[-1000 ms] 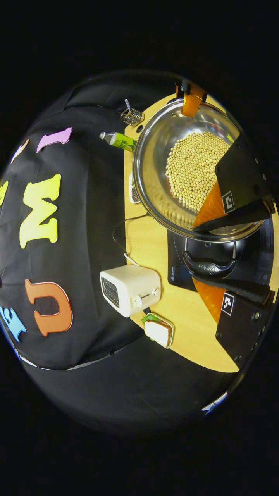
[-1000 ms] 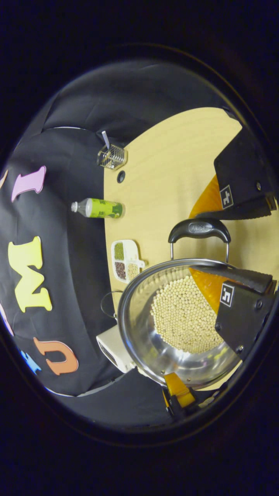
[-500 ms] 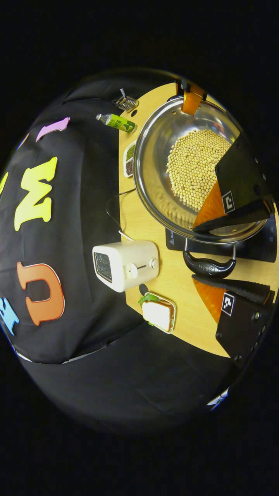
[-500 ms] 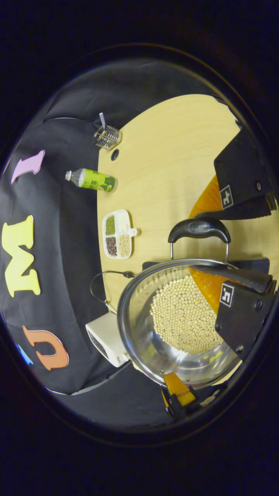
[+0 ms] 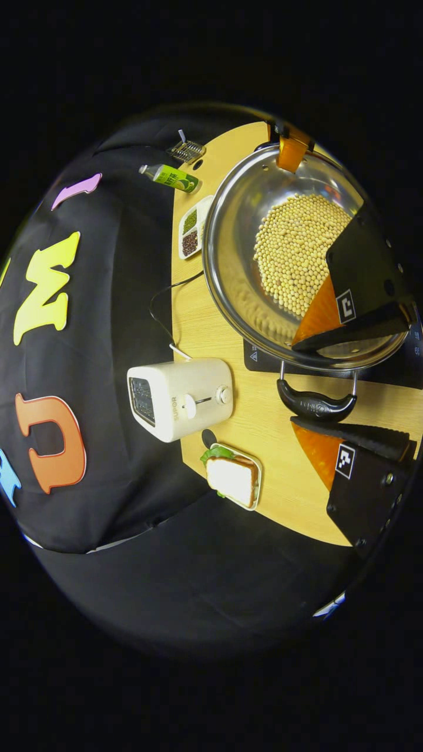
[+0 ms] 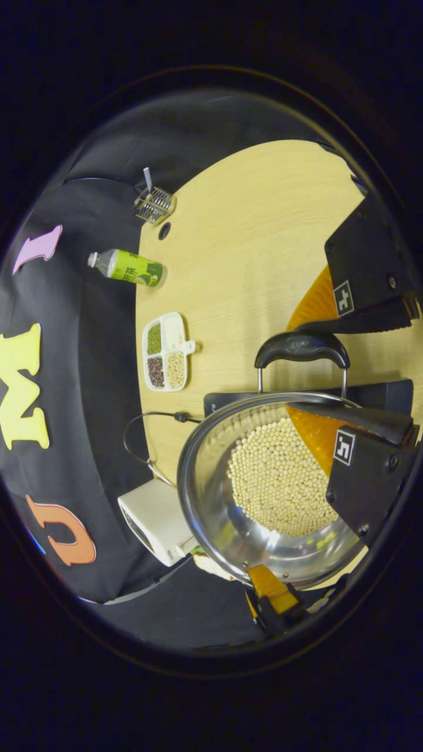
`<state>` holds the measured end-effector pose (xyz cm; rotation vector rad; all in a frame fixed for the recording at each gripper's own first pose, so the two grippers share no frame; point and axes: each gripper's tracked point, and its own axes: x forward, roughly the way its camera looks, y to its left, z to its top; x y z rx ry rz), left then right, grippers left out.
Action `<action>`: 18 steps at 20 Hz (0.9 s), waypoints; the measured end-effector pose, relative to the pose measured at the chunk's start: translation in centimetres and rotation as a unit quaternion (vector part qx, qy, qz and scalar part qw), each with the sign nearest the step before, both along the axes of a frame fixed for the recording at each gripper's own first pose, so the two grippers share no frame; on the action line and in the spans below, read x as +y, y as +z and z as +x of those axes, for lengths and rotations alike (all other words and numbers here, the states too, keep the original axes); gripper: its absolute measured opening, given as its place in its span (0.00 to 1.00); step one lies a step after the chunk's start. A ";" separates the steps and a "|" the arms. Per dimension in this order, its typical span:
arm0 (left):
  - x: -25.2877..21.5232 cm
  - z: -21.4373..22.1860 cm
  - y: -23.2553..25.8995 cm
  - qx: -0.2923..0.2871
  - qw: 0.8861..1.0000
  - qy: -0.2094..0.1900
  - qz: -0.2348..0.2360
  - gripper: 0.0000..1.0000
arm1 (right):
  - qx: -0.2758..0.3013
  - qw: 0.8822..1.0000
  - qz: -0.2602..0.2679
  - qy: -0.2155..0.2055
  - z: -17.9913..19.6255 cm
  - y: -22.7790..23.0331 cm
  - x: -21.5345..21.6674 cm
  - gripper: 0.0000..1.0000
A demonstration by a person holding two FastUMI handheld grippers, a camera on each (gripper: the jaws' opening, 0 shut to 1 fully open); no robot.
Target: First push the handle of the pot to place it horizontally, then grasp the pot with both hands and set it on the induction cooktop.
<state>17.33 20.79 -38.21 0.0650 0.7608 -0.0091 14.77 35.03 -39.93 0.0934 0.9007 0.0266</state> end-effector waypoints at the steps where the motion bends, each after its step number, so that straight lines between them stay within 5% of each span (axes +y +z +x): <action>1: 0.0 0.3 -0.9 0.003 1.000 0.002 -0.002 0.60 | -0.002 1.000 -0.008 0.008 0.0 0.4 -0.1 0.53; 12: 0.1 -0.3 -0.5 -0.019 1.000 -0.004 0.006 0.60 | -0.026 1.000 -0.004 0.004 0.1 0.2 -0.3 0.59; 14: 0.0 -0.3 -0.5 -0.022 1.000 -0.012 0.017 0.72 | -0.022 1.000 -0.003 0.003 0.1 0.2 -0.3 0.59; 15: 0.1 -0.3 -0.3 -0.026 0.999 -0.013 0.017 0.63 | -0.021 1.000 -0.004 0.005 0.1 0.1 -0.3 0.60; 18: 0.2 -0.2 0.1 -0.046 0.999 -0.008 -0.002 0.67 | -0.037 0.999 0.012 0.011 0.2 0.7 0.2 0.69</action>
